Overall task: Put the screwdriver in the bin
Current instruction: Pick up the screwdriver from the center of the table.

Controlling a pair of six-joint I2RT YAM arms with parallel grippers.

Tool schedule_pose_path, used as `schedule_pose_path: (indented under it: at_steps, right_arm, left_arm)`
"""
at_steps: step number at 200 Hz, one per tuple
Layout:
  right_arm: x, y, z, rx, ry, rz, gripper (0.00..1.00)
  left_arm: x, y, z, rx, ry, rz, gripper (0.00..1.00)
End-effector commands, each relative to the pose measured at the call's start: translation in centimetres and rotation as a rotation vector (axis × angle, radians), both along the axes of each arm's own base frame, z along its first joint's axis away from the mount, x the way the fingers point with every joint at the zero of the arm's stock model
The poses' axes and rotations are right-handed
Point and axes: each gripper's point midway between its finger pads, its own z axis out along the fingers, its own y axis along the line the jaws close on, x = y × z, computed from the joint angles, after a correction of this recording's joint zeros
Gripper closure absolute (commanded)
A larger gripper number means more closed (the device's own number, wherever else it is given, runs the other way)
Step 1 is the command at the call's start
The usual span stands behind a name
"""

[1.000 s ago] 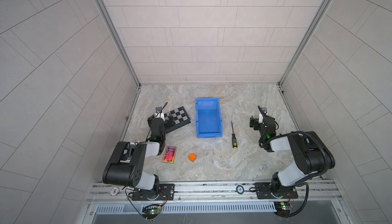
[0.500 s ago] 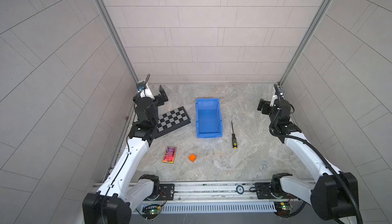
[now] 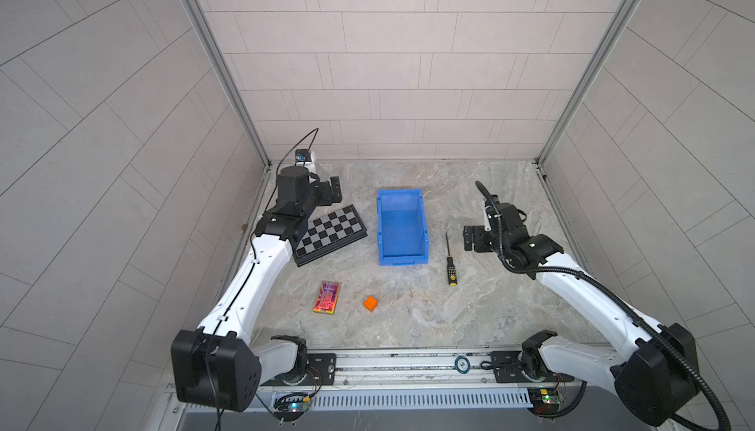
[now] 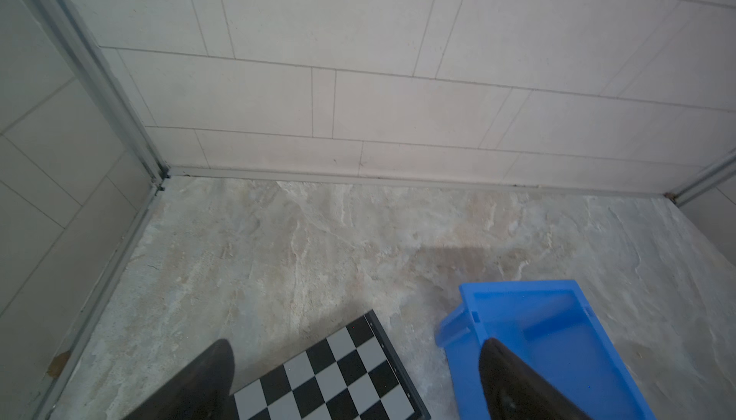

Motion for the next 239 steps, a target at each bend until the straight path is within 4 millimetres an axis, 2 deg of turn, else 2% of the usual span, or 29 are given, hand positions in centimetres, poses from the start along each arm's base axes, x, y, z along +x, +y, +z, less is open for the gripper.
schedule_pose_path:
  at_steps: [1,28,53,83,116,145,239]
  right_arm:
    - [-2.0,-0.1,-2.5,-0.027,0.072,-0.051,0.01]
    - [-3.1,0.7,-4.9,-0.018,0.128,-0.065,0.03]
    - [-3.8,2.6,-6.5,0.004,0.15,-0.04,0.1]
    - [-4.2,4.3,-8.4,0.011,0.217,-0.013,0.21]
    - [-4.3,5.7,-10.5,0.028,0.293,-0.005,0.27]
    - [-4.0,6.2,-11.1,0.037,0.29,-0.007,0.36]
    - [-3.8,6.4,-12.2,0.041,0.295,-0.031,0.51]
  left_arm:
    - [-0.7,-2.4,0.7,-0.014,0.014,-0.12,0.0]
    - [-0.5,-2.5,0.3,-0.027,0.019,-0.112,0.0]
    - [-0.4,-2.3,0.0,-0.023,0.033,-0.098,0.01]
    - [-0.4,-2.0,0.0,-0.015,0.031,-0.085,0.0]
    - [-0.4,-1.6,0.0,-0.002,0.027,-0.065,0.01]
    - [-0.5,-1.3,0.0,0.011,0.023,-0.055,0.01]
    - [-0.6,-0.9,0.2,0.022,0.018,-0.034,0.01]
